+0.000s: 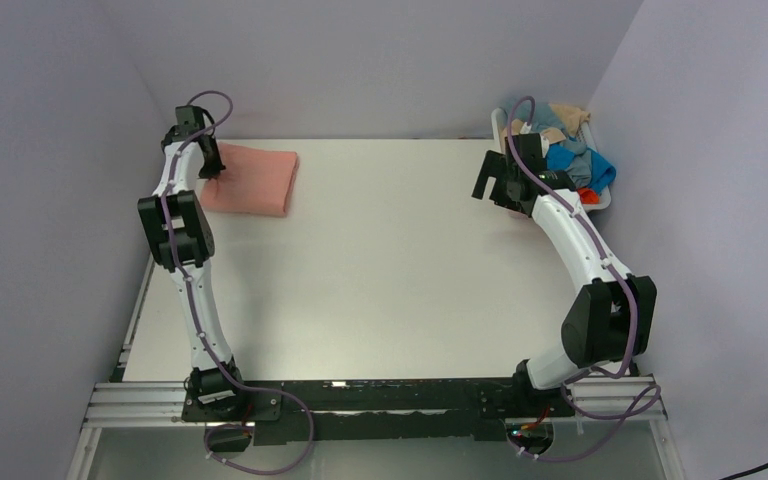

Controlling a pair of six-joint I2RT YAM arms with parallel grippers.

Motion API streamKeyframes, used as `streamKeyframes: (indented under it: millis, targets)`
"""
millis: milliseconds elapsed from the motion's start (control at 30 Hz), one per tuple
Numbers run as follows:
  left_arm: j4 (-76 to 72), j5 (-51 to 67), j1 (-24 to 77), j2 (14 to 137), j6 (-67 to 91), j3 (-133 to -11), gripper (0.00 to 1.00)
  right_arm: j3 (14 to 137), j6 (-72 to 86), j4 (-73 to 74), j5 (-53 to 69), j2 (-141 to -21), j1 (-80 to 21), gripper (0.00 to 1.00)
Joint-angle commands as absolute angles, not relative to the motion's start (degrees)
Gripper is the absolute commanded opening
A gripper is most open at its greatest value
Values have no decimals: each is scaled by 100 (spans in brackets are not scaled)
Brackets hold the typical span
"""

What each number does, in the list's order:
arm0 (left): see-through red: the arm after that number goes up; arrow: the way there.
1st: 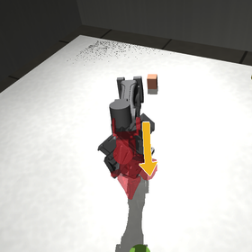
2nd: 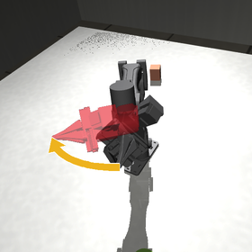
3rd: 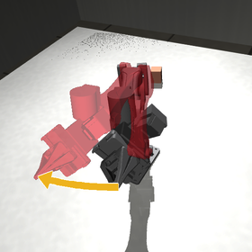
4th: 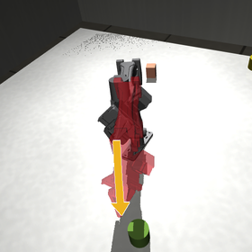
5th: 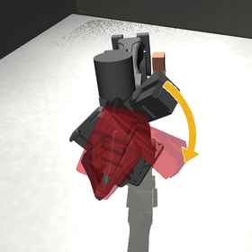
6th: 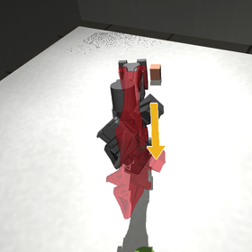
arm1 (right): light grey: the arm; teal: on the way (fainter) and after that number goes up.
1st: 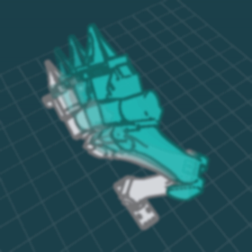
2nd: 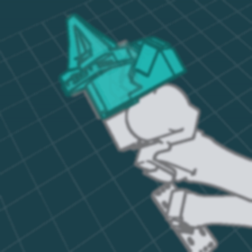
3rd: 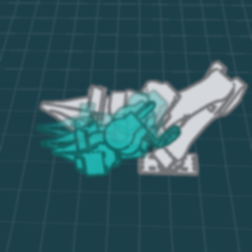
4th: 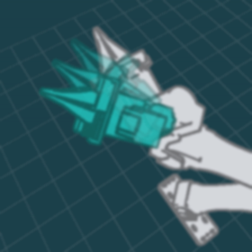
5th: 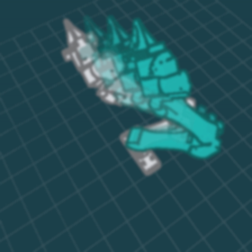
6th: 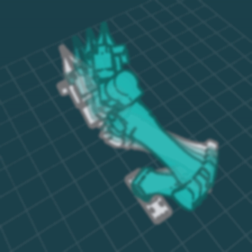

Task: Fold and stack the t-shirts
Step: Put the neatly folded tshirt into the corner of the board with the left arm, then reset both arms

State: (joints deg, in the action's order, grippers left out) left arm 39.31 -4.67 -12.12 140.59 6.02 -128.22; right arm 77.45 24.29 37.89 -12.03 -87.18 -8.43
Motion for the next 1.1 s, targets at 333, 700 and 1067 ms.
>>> streamKeyframes:
  millis: [333,700,1067]
  targets:
    - [3405,-883,-1632,13993,431,-13223,1,8092,2778,4095,-1743,-8613,-813,100]
    - [3527,-832,-1606,12089,996,-12128,99,7389,2872,3476,-1890,-8000,-773,100]
    - [1686,-307,-172,7142,2574,-6121,99,5178,2876,1567,-466,-6586,-765,100]
